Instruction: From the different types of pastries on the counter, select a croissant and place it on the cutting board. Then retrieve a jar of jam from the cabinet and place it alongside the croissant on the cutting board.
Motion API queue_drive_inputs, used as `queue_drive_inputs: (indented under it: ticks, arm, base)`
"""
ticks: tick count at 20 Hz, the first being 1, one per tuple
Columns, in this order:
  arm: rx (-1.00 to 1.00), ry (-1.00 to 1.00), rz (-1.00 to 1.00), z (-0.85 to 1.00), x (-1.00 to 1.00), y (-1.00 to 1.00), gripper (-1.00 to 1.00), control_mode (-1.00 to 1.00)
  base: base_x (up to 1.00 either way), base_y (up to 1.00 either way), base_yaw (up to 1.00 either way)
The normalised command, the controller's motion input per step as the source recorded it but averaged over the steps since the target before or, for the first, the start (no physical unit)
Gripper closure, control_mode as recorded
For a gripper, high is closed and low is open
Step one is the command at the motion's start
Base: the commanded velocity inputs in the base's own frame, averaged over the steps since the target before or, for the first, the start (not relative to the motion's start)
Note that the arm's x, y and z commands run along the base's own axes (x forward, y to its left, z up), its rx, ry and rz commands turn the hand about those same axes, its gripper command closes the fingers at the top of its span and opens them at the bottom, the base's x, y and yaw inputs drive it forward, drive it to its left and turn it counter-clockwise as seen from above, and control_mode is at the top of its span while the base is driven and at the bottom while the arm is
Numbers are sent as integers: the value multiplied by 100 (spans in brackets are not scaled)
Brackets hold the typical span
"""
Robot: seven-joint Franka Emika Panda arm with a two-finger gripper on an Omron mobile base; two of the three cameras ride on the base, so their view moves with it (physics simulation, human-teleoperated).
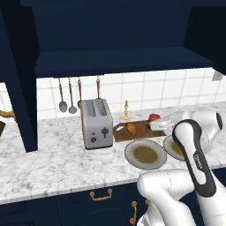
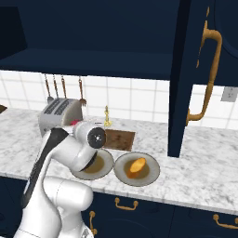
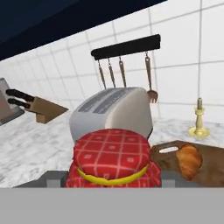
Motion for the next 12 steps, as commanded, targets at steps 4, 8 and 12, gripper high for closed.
queue_drive_inputs:
  ticks: [4, 8, 12]
  arm:
    - [17, -13, 8, -58, 82, 0, 100, -100]
    - [1, -1, 0, 13, 9, -13, 100, -100]
    - [0, -8, -6, 46, 28, -74, 100, -100]
  base:
    - [0, 0, 0]
    - [0, 0, 0]
    - [0, 0, 0]
